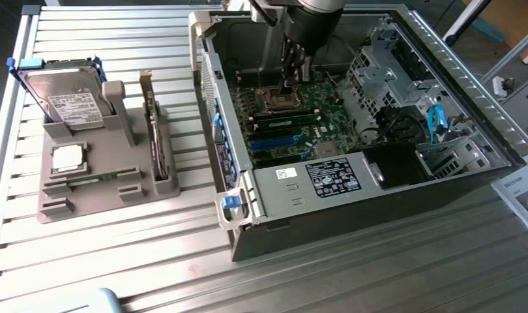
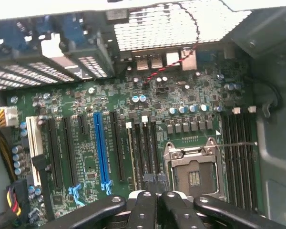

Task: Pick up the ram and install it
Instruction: 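Press down the ram until it locks into place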

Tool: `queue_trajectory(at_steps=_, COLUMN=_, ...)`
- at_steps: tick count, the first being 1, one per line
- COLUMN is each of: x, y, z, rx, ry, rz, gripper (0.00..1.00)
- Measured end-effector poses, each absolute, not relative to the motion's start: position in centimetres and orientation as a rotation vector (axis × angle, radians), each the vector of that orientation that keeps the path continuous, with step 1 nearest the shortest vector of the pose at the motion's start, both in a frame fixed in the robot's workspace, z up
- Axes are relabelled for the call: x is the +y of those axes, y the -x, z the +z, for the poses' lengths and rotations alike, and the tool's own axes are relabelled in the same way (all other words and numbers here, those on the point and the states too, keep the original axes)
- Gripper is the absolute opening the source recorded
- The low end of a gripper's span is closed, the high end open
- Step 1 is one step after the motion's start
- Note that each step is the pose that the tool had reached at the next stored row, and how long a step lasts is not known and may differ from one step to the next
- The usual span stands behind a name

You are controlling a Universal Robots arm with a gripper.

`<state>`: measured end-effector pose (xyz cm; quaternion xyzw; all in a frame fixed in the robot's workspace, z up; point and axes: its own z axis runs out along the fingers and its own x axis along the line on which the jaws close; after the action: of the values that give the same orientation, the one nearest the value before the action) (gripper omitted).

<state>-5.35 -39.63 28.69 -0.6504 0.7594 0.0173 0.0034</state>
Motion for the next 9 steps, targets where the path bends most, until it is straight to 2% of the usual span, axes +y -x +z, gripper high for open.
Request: queue_trajectory(at_steps=9, x=-39.64, y=5.35, z=28.56, rx=2.571, ry=1.787, rz=0.053, gripper=0.11)
